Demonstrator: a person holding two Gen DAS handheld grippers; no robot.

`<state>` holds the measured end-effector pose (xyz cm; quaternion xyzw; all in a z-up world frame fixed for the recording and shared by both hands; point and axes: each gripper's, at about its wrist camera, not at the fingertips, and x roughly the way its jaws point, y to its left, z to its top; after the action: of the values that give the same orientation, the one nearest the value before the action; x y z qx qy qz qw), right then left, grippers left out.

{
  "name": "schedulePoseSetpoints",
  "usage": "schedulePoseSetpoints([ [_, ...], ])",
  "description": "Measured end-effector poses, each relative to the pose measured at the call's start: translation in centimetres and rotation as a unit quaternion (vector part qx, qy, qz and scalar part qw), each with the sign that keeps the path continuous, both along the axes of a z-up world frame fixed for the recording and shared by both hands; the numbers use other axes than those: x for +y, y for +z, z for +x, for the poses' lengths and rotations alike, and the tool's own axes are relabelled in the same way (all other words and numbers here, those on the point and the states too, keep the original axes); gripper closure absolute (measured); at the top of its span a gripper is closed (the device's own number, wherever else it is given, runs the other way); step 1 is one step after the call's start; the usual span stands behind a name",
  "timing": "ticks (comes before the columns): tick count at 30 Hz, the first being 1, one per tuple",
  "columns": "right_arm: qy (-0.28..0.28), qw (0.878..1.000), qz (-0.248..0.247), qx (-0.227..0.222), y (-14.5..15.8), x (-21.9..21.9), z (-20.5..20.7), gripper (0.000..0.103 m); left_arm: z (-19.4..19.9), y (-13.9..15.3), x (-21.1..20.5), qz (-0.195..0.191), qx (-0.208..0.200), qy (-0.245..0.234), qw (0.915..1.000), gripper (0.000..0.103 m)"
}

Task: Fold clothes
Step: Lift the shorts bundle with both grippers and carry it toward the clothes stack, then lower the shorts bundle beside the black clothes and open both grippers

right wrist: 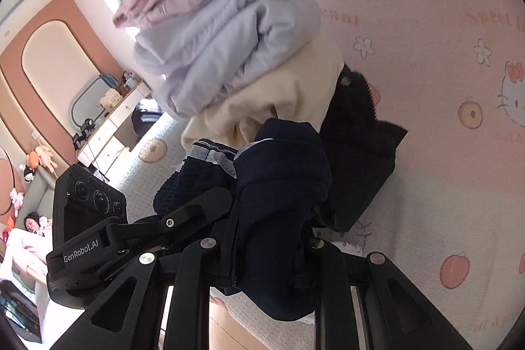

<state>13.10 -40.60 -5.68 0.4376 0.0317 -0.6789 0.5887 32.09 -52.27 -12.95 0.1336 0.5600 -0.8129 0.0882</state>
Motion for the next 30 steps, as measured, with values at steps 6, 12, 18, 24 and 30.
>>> schedulePoseSetpoints([
  [6,0.010,0.999,0.027,-0.042,-4.5,-1.0,-0.4,0.083,-0.1,-4.0,-0.7,0.026,-0.028,-0.005,0.9992,0.078],
  [12,0.018,0.995,0.002,-0.102,-6.7,0.6,-1.5,0.083,-0.2,-4.9,0.7,0.022,-0.029,-0.014,0.9992,0.078],
  [18,0.044,0.989,-0.009,-0.144,-8.4,1.3,-1.1,0.082,0.6,-6.1,2.3,0.022,-0.038,-0.024,0.9987,0.078],
  [24,0.067,0.985,0.009,-0.156,-9.7,0.6,-0.8,0.082,1.4,-7.8,2.3,0.051,-0.039,-0.018,0.9978,0.078],
  [30,0.079,0.985,0.041,-0.150,-11.4,-0.2,-0.5,0.082,1.8,-9.8,2.2,0.074,-0.049,-0.011,0.9960,0.078],
])
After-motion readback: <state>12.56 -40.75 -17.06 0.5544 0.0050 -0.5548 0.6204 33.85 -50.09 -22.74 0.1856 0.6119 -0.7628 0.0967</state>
